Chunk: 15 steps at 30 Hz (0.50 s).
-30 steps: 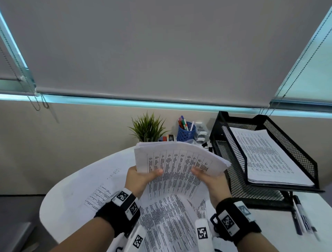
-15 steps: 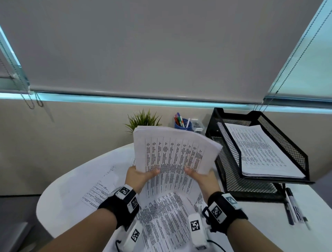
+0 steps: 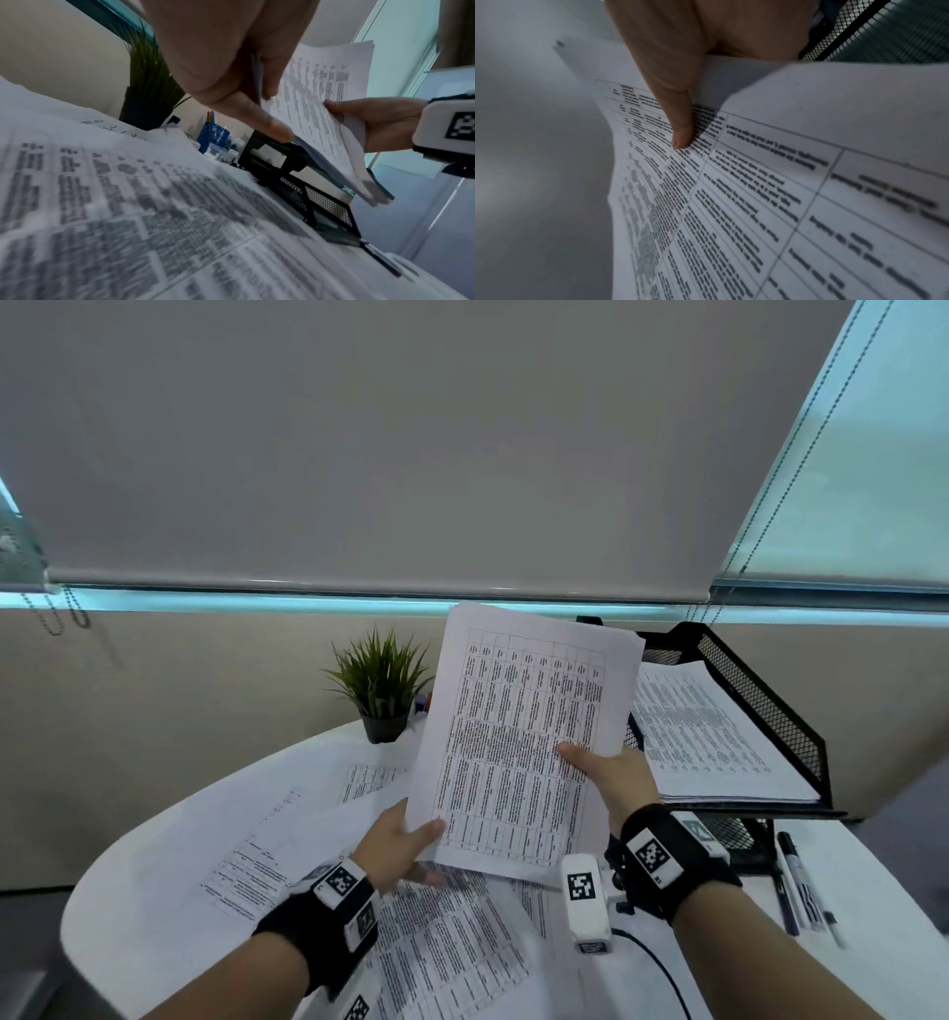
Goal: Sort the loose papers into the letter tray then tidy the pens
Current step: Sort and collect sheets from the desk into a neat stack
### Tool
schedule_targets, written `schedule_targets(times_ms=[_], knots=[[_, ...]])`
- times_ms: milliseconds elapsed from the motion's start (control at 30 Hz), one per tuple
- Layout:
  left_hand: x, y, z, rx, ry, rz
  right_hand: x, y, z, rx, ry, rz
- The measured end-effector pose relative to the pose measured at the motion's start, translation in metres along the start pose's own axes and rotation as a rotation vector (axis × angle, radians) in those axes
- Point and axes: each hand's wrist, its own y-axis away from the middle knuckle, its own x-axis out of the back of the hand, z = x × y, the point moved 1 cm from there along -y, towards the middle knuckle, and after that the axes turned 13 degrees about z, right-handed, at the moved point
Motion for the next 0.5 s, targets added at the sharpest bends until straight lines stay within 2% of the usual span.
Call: schedule_targets(times_ms=[333, 500], knots=[[-0.058, -0.001, 0.04, 0.045, 0.196, 0.092, 0.061, -0.019, -0.011, 0.085, 0.088, -0.01], [-0.105, -0.005, 0.073, 0.028, 0.195, 0.041, 0.099, -0.019, -0.027, 0.21, 0.273, -0.019]])
